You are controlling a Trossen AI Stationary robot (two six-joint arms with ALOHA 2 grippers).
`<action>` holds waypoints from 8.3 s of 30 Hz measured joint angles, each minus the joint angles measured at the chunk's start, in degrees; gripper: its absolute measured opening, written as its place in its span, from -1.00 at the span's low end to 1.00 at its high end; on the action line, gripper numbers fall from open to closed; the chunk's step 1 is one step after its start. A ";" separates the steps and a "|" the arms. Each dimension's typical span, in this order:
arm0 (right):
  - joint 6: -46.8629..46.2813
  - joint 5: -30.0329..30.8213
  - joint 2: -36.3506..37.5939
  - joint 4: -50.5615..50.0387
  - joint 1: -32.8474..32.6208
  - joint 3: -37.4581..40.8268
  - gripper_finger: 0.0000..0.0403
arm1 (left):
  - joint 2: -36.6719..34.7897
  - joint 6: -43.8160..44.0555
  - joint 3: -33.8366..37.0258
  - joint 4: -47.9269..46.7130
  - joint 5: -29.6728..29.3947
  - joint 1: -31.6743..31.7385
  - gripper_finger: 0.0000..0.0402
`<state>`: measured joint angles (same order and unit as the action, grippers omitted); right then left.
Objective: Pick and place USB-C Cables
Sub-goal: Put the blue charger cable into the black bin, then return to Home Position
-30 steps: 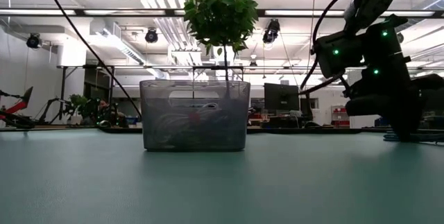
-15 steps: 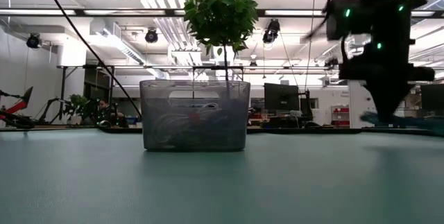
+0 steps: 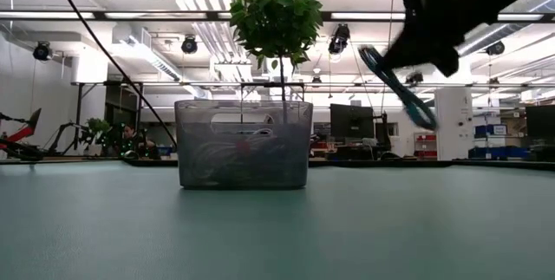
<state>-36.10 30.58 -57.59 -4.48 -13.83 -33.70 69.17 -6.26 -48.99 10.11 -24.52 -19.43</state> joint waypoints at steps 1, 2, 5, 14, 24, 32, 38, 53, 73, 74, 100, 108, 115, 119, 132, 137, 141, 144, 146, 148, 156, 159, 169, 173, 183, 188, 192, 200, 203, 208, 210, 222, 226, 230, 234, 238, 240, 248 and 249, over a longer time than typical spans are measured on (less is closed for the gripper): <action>3.08 0.02 -0.69 5.49 -0.71 1.09 -0.94 | 0.00 0.04 0.00 0.03 0.01 0.01 -0.29; 6.19 -0.18 -1.42 11.30 -1.32 2.21 -0.94 | 0.00 0.08 0.02 0.15 0.01 0.01 -0.29; 17.16 -3.04 -4.08 28.12 -2.82 5.82 -0.94 | 0.58 1.72 0.02 1.61 0.00 0.01 -0.29; 31.91 -16.75 -15.59 66.08 -3.16 11.18 -0.94 | 6.98 4.50 0.07 10.12 0.24 -0.07 -0.29; 37.35 -27.71 -24.97 85.11 -3.15 9.98 -0.94 | 14.88 4.65 -0.09 24.93 6.21 -0.07 -0.29; 40.81 -28.07 -25.78 84.98 -3.04 6.92 -0.94 | 19.80 7.39 -0.13 32.51 6.65 -0.03 -0.30; 42.77 -28.09 -25.42 84.12 -3.04 5.78 -0.94 | 21.51 9.40 -0.13 35.01 6.48 0.22 -0.30; 45.05 -28.24 -26.00 81.02 -3.04 2.62 -0.94 | 26.01 10.45 -0.15 41.97 6.48 1.08 -0.30; 45.11 -24.86 -25.10 76.84 -3.04 2.51 -0.58 | 25.53 10.39 -0.15 41.01 7.10 1.11 -0.91; 45.09 -23.72 -24.64 75.91 -3.04 2.56 -0.54 | 25.34 10.44 -0.15 40.87 7.04 1.11 -0.91; 27.12 -4.38 15.06 3.69 -3.04 2.63 -0.28 | 17.65 38.58 -19.29 -34.96 -5.82 3.32 -0.91; 27.02 -4.38 17.66 -3.02 -3.04 2.57 -0.28 | 19.59 49.33 -27.29 -47.22 -2.19 6.49 -0.90; 24.31 -4.38 18.66 -9.84 -3.04 2.57 -0.28 | 20.11 61.60 -28.37 -47.05 5.85 9.05 -0.90; 23.13 -4.40 19.42 -13.75 -3.04 2.57 -0.29 | 20.11 71.94 -28.26 -45.70 9.23 9.04 -0.90; 25.64 -3.44 20.40 -14.57 -3.04 2.57 -0.33 | 21.58 97.06 -25.75 -38.92 10.94 10.41 -0.90; 26.07 -3.44 20.77 -14.51 -3.04 2.56 -0.37 | 24.99 99.30 -25.53 -39.29 14.16 11.63 -0.90; 25.98 -3.44 21.16 -14.52 -3.04 2.54 -0.40 | 26.66 100.47 -25.68 -39.28 14.81 13.18 -0.90; 25.77 -3.46 21.21 -14.56 -3.04 2.54 -0.41 | 27.30 100.59 -25.68 -39.33 14.83 14.29 -0.90; 25.79 -3.46 21.19 -14.57 -3.04 2.53 -0.41 | 27.94 101.70 -25.68 -39.35 14.83 14.71 -0.90; 25.79 -3.46 21.18 -14.60 -3.04 2.52 -0.41 | 28.82 102.61 -25.66 -40.03 14.82 14.77 -0.90; 26.04 -3.46 21.10 -14.70 -3.04 2.52 -0.45 | 32.06 105.40 -25.64 -40.27 15.23 15.25 -0.90; 26.03 -3.46 21.10 -14.70 -3.04 2.52 -0.47 | 32.17 105.08 -25.62 -40.29 15.30 15.88 -0.90; 26.03 -3.46 21.10 -14.63 -3.04 2.52 -0.53 | 32.15 100.21 -25.46 -40.38 13.81 17.58 -0.90; 26.04 -3.44 21.07 -14.63 -3.04 2.52 -0.55 | 32.15 100.30 -24.83 -40.09 13.76 17.48 -0.90; 26.03 -3.45 21.07 -14.61 -3.04 2.52 -0.53 | 32.15 100.45 -21.79 -35.41 13.78 17.48 -0.86; 26.03 -3.46 21.07 -14.61 -3.04 2.52 -0.56 | 32.11 100.41 -21.68 -35.01 13.78 17.48 -0.77; 26.03 -3.45 21.07 -14.61 -3.04 2.52 -0.57 | 32.11 100.38 -21.62 -35.03 13.80 17.48 -0.73; 26.03 -3.45 21.07 -14.61 -3.04 2.52 -0.54 | 32.10 100.34 -21.62 -35.02 15.73 17.48 -0.72; 26.03 -3.46 21.07 -14.61 -3.04 2.52 -0.54 | 32.09 100.34 -21.62 -35.01 18.20 17.48 -0.72; 26.03 -3.46 21.07 -14.61 -3.04 2.52 -0.57 | 31.98 100.21 -21.62 -35.01 22.13 17.46 -0.72; 26.03 -3.46 21.07 -14.61 -3.04 2.52 -0.57 | 31.91 98.95 -21.62 -35.01 22.86 17.46 -0.71; 26.03 -3.45 21.05 -14.55 -3.02 2.52 -0.55 | 27.80 81.19 -21.64 -34.28 23.04 17.31 -0.71; 26.03 -3.45 21.05 -14.54 -3.03 2.52 -0.59 | 26.01 66.74 -21.68 -34.52 22.06 16.35 -0.71; 26.03 -3.46 21.05 -14.50 -3.02 2.52 -0.61 | 25.08 54.06 -21.68 -34.57 21.84 14.98 -0.71; 26.04 -3.46 21.05 -14.29 -3.04 2.52 -0.62 | 24.35 42.98 -21.59 -34.60 21.76 13.39 -0.71; 28.44 -3.45 20.94 -11.14 -3.01 2.52 -0.62 | 23.22 33.40 -21.59 -34.64 20.75 11.19 -0.72; 30.96 -3.50 20.59 -6.06 -3.01 2.87 -0.62 | 21.98 27.34 -21.59 -34.62 18.62 9.35 -0.72; 42.29 -5.65 15.90 11.71 -3.02 6.66 -0.68 | 15.18 7.35 -19.39 -30.39 10.40 1.02 -0.72; 43.30 -5.63 15.10 12.90 -3.01 6.80 -0.69 | 13.83 6.35 -18.13 -28.37 10.38 0.51 -0.72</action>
<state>7.21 24.95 -42.48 8.41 -16.84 -26.90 82.99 0.09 -67.12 -18.26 -14.14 -18.93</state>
